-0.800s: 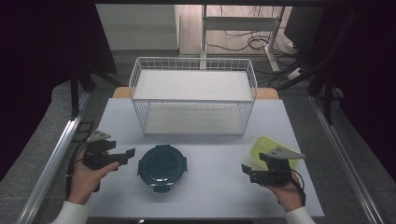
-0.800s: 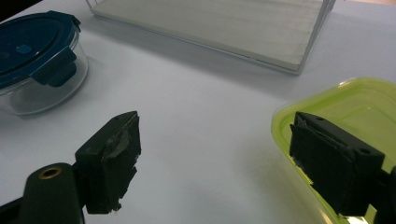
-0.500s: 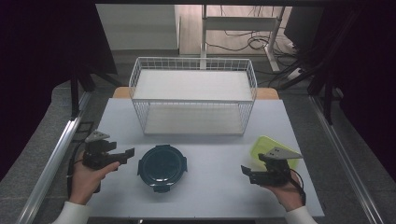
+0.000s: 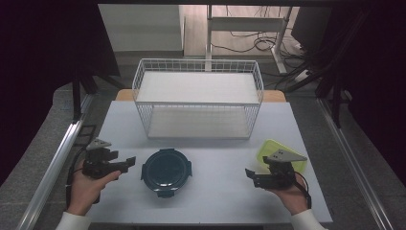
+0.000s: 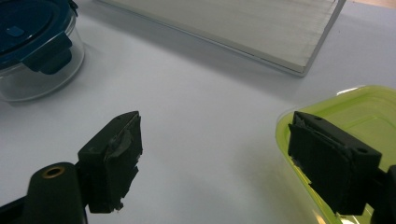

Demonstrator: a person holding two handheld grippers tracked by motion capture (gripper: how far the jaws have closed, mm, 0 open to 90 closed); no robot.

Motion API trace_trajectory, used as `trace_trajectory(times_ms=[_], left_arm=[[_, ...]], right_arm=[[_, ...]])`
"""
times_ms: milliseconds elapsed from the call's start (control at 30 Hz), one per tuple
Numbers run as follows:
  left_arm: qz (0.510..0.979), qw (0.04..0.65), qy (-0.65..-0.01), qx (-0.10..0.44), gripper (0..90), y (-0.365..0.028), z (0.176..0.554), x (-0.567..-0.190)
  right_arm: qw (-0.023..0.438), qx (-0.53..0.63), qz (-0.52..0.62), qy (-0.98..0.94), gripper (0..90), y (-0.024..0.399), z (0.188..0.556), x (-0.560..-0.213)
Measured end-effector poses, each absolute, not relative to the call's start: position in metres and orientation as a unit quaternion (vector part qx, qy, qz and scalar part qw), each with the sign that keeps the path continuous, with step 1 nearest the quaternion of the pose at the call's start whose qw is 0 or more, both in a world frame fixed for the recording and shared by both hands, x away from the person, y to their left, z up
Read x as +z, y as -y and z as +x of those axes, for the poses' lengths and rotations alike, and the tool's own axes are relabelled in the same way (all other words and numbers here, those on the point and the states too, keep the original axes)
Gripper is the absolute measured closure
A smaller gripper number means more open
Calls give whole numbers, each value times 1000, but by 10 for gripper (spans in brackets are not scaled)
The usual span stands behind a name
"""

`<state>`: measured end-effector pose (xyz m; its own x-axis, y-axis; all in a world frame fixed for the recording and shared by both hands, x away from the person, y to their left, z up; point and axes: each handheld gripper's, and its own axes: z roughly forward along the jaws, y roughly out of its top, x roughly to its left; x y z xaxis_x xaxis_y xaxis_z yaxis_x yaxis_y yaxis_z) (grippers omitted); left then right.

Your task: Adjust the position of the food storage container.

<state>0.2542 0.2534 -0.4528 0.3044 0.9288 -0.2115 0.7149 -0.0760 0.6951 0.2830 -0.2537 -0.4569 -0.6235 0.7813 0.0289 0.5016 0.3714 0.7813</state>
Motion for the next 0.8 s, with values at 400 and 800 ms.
trace_trajectory(times_ms=[400, 800], left_arm=[[724, 366, -568, 136, 351, -252, 257, -455], [737, 357, -562, 113, 634, -253, 257, -459]], right_arm=[[178, 394, 402, -807, 182, 256, 281, -457], [176, 388, 404, -810, 181, 255, 282, -459]])
